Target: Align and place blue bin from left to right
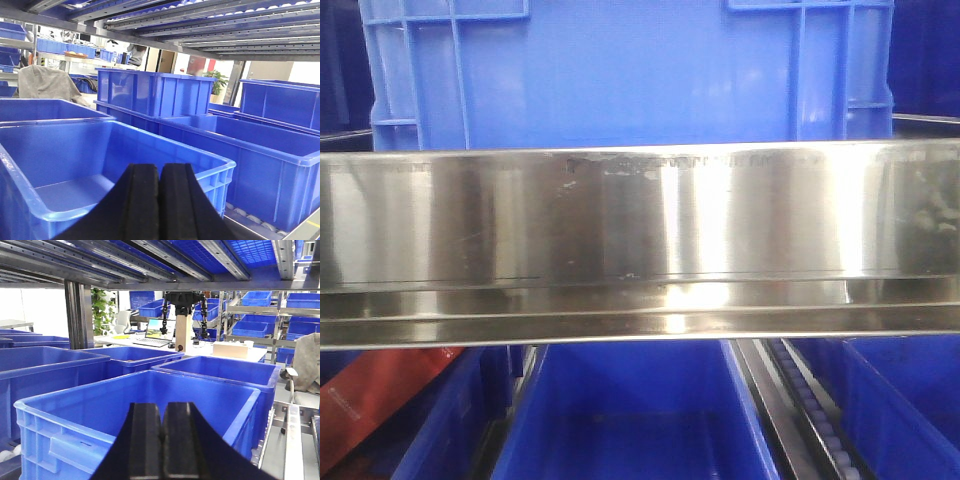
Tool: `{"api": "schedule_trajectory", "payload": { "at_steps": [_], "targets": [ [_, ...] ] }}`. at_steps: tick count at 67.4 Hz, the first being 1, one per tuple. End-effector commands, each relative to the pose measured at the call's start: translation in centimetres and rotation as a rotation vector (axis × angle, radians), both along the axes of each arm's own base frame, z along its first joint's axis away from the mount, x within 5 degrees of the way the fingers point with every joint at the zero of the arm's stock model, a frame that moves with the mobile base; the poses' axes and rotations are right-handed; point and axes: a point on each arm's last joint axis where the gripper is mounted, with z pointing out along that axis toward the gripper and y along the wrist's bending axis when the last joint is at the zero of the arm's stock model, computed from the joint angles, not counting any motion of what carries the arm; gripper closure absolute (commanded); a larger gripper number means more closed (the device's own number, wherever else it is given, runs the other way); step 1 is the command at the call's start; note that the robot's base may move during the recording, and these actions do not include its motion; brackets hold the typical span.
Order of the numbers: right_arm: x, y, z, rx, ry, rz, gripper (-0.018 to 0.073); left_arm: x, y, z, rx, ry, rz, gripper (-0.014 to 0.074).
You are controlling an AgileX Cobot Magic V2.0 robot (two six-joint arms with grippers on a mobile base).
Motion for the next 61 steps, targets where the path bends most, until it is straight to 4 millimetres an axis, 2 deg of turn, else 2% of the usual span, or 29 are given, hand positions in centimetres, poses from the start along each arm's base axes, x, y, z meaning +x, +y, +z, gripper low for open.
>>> {"api": "schedule_trajectory", "payload": {
  "at_steps": [1, 20, 28, 43, 61],
  "targets": [
    [-0.1, 0.0, 0.1, -0.002, -0.021, 0.004, 0.0638, -0.2, 0.0, 0.3, -0.01, -0.027, -0.018, 0.0707],
    [-0.2, -0.2, 0.2, 0.001, -0.023, 0.002, 0.0638, -0.2, 0.0, 0.3, -0.01, -0.027, -0.018, 0.0707],
    [-0.3, -1.1, -0.7, -0.01, 0.003, -0.056, 0.0638, -0.2, 0.0, 0.3, -0.01, -0.027, -0.018, 0.0707],
    [-0.2, -3.2, -6.4, -0.186, -0.049, -0.268, 0.0638, -0.2, 0.0, 0.3, -0.01, -0.027, -0.018, 0.0707],
    [-2.2, -5.4, -12.2, -0.106, -0.017, -0.445, 0.0638, -0.2, 0.0, 0.3, -0.01, -0.027, -0.018, 0.0707]
  ]
}}
